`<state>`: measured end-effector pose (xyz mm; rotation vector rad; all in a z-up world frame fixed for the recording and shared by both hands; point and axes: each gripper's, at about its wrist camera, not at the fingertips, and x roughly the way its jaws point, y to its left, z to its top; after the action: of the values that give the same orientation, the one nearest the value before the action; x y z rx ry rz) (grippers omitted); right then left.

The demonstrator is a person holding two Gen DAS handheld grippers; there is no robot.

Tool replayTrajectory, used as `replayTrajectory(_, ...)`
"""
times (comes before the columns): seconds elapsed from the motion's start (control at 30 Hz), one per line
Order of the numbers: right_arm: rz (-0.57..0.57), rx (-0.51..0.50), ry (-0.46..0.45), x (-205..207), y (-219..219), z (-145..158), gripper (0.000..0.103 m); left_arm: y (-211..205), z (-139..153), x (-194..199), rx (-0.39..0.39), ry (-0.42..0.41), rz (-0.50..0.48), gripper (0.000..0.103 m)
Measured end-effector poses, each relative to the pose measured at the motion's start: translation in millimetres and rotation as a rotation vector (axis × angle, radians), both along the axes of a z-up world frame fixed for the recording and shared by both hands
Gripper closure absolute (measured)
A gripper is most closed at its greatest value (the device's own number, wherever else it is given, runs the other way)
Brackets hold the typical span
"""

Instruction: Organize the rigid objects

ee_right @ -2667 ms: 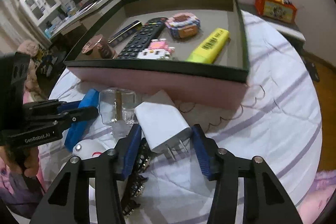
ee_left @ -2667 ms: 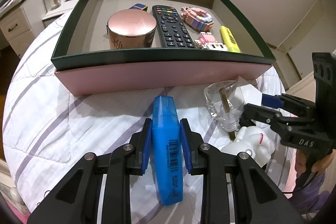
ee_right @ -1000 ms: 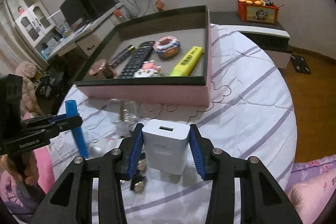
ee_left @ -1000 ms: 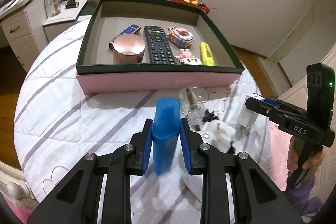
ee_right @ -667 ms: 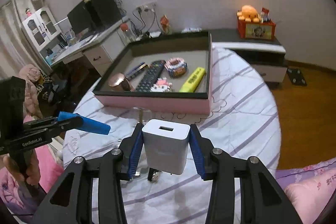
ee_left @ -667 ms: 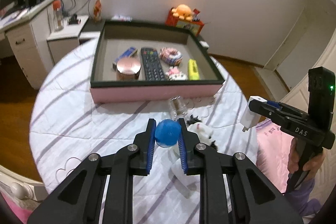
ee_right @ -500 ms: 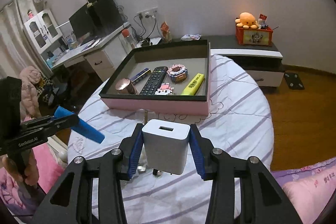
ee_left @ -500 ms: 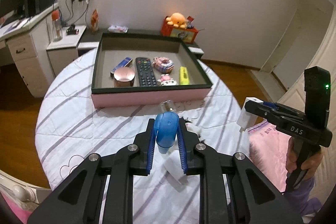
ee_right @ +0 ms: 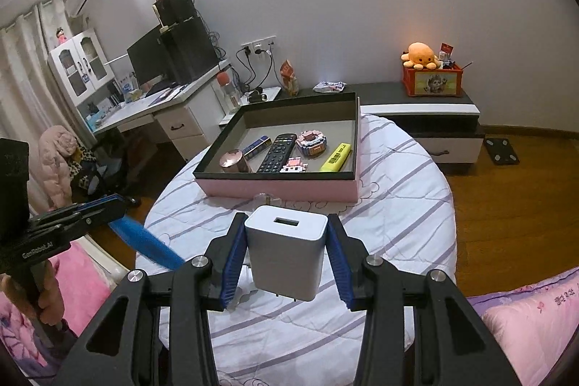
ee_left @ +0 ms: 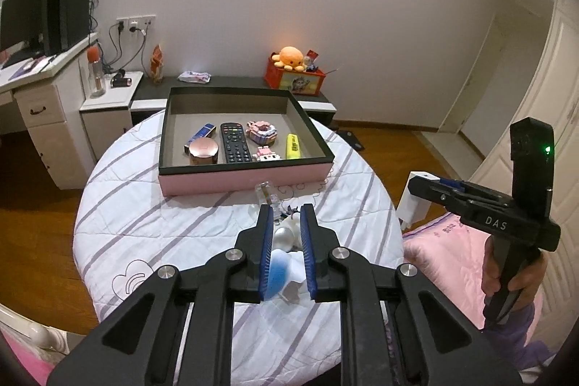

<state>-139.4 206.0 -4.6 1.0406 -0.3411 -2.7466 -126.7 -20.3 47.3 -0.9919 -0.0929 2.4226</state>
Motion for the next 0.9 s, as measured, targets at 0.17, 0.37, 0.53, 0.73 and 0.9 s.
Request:
replayTrajectory(0.17,0.012,0.01,-0.002,1,-3,-1,0.059,3,-5,-1,-0.011,-0.012,-0.013,0.096)
replayTrajectory(0.37,0.03,0.006,-0.009,-1,-2,-4,0.059,17,-38,-16,-0.147,-0.029,0.033,0.005)
replayTrajectory(0.53,0.03,0.007,-0.047,-4,0,-14,0.059,26,-90,-31,-0.174,-0.192,-0.012,0.006)
replayTrajectory(0.73,0.012,0.015,-0.063,1,8,-18,0.059,17,-138,-8,-0.203,-0.328,-0.074,0.005)
replayTrajectory(0.9,-0.002,0.003,-0.076,2,12,-23,0.059,28,-146,15,-0.271,-0.292,-0.179,0.005)
